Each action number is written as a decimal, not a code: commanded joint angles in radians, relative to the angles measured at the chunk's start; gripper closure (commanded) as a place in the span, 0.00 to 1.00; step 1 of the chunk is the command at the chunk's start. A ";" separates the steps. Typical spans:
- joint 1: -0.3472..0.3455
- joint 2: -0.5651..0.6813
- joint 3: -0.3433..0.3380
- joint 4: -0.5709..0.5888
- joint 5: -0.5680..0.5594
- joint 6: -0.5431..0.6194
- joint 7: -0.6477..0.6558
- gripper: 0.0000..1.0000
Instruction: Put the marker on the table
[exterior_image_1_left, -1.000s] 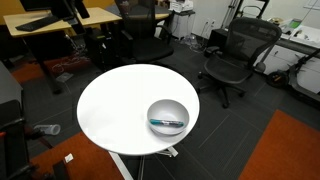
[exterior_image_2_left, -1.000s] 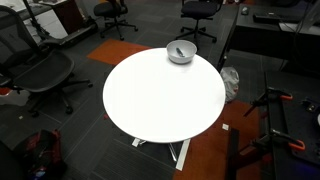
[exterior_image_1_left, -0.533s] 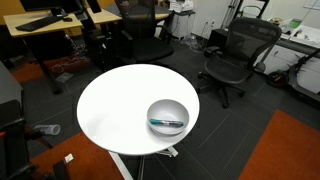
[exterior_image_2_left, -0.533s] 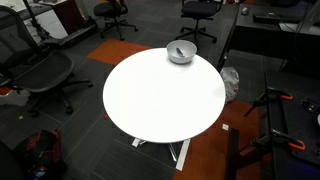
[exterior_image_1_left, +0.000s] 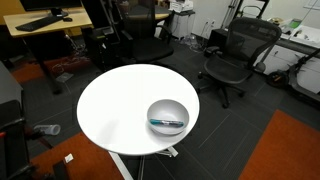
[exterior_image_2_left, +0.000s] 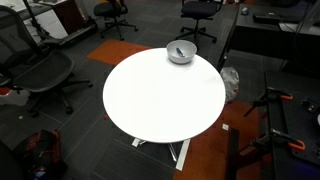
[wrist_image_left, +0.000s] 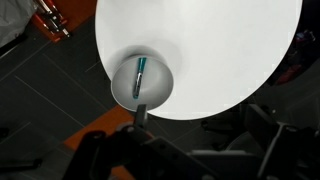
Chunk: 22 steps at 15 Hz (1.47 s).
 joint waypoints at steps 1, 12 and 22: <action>-0.015 0.114 -0.016 0.079 0.041 0.027 -0.028 0.00; -0.027 0.368 -0.017 0.209 0.099 0.082 -0.006 0.00; -0.028 0.567 -0.016 0.312 0.099 0.118 0.015 0.00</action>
